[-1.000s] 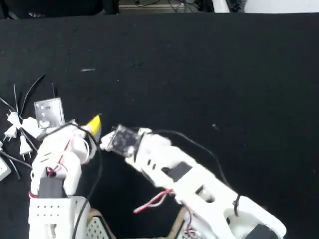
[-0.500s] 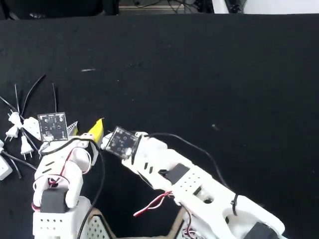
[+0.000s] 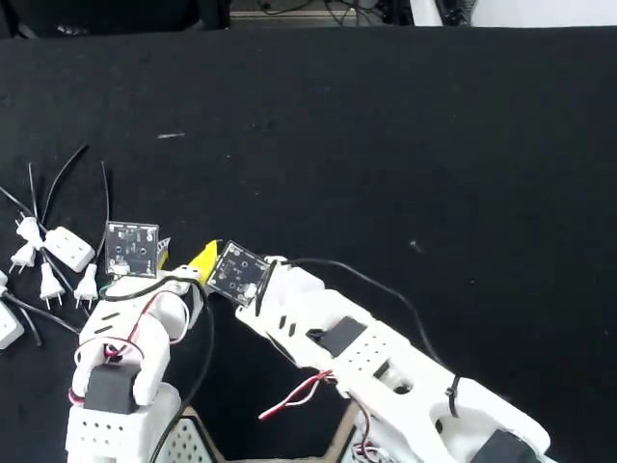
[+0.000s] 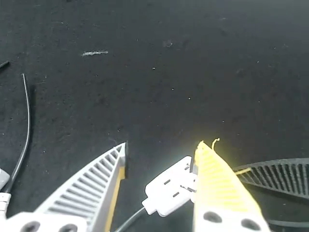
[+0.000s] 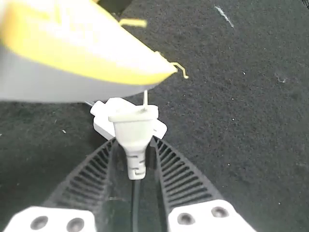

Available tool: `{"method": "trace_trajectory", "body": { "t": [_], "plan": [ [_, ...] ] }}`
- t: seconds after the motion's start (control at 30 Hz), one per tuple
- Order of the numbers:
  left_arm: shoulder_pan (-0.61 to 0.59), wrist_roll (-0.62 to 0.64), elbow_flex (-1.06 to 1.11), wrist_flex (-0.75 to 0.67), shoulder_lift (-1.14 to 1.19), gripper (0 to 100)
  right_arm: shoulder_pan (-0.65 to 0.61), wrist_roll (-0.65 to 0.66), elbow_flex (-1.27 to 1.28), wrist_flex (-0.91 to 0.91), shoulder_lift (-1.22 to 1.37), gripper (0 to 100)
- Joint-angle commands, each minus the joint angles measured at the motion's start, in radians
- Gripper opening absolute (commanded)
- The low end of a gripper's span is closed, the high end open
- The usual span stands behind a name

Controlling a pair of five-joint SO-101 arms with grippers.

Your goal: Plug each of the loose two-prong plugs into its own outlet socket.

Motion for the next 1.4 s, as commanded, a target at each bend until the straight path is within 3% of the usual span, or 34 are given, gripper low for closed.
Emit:
{"method": "trace_trajectory", "body": {
  "t": [0.0,0.27,0.67,1.03,1.37],
  "plan": [
    [0.007,-0.025,0.007,-0.026,0.002,23,-0.012,-0.014,-0.053,-0.025,-0.045,1.0],
    [0.005,-0.026,0.007,-0.025,0.002,23,-0.015,-0.017,-0.051,-0.025,-0.07,1.0],
    [0.007,-0.023,0.007,-0.023,0.002,23,-0.017,-0.11,0.042,0.061,-0.361,1.0],
    [0.005,-0.02,0.005,-0.017,0.002,23,-0.006,-0.104,0.067,0.071,-0.374,1.0],
    [0.01,-0.017,0.005,-0.021,0.0,23,0.048,0.04,-0.053,0.407,-0.374,1.0]
  ]
}}
